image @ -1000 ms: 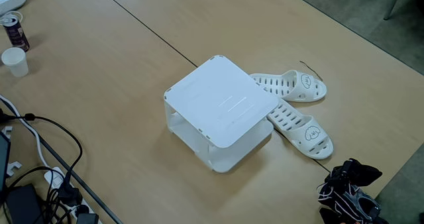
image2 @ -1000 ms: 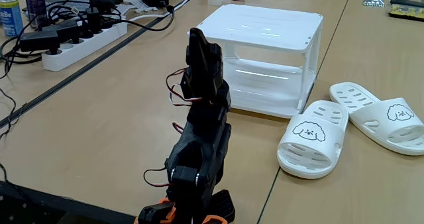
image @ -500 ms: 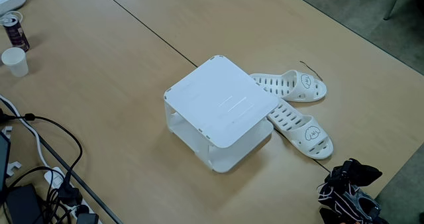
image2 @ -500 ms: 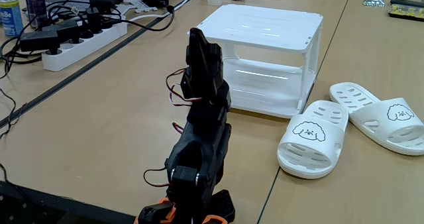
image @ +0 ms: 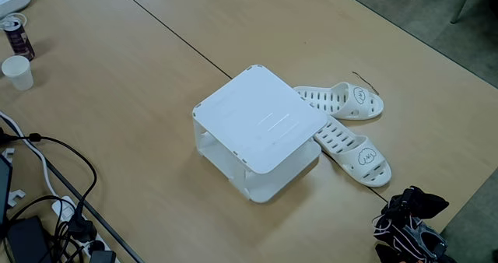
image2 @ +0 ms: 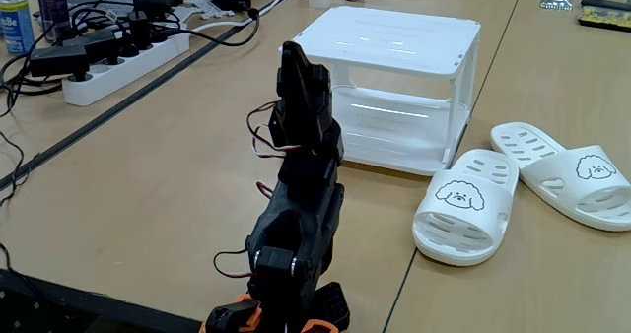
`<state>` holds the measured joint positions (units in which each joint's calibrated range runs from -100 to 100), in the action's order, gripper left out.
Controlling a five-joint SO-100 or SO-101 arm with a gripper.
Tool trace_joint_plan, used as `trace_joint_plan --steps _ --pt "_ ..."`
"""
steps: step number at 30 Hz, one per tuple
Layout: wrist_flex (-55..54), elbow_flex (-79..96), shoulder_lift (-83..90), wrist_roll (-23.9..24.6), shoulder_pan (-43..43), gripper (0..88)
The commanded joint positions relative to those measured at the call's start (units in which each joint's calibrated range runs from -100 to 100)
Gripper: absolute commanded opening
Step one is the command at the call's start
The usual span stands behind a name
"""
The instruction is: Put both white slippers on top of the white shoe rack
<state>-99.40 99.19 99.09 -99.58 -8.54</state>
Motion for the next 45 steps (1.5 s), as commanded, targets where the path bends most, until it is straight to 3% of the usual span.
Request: trace_joint_plan --steps 1,12,16,26,31,34,38,45 --pt "-0.2 0.5 -0.1 -0.4 0.0 0.8" --pt "2.6 0.5 -0.8 -0.4 0.2 0.8" --pt "14.9 -2.3 -0.7 -0.4 4.2 0.8" --pt "51.9 -28.2 -2.0 -0.4 11.9 0.8" --pt "71.9 -46.9 -11.5 -0.4 22.3 0.8" --pt "78.0 -55.6 -20.7 -0.4 25.6 0.8" --pt "82.7 -59.8 -31.5 -0.4 26.9 0.8" --pt "114.8 -54.3 -34.9 -0.4 26.2 0.8"
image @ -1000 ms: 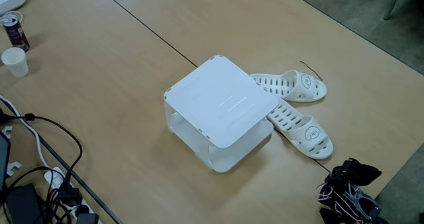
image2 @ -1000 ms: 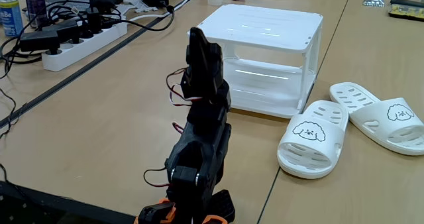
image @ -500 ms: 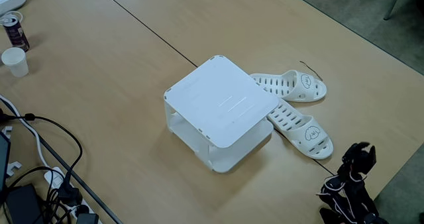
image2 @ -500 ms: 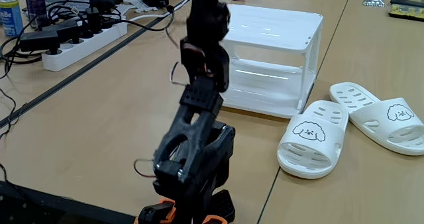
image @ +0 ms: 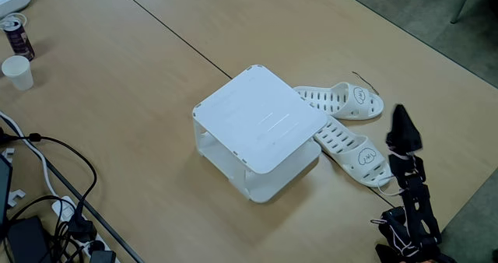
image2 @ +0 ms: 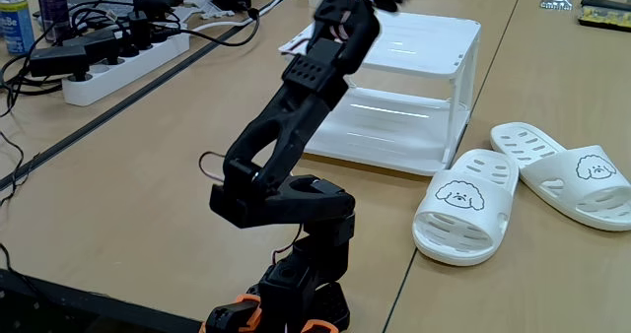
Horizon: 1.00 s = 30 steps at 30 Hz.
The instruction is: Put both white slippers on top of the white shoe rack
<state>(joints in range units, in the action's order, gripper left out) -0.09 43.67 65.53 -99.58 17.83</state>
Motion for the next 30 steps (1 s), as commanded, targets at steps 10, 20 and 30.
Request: trace_joint_plan --steps 10,20,30 --pt "49.8 11.0 4.8 -0.4 -0.2 0.8" --pt "63.2 16.6 1.2 -0.4 0.9 4.5" --pt "61.9 19.2 -6.8 -0.4 1.2 13.3"
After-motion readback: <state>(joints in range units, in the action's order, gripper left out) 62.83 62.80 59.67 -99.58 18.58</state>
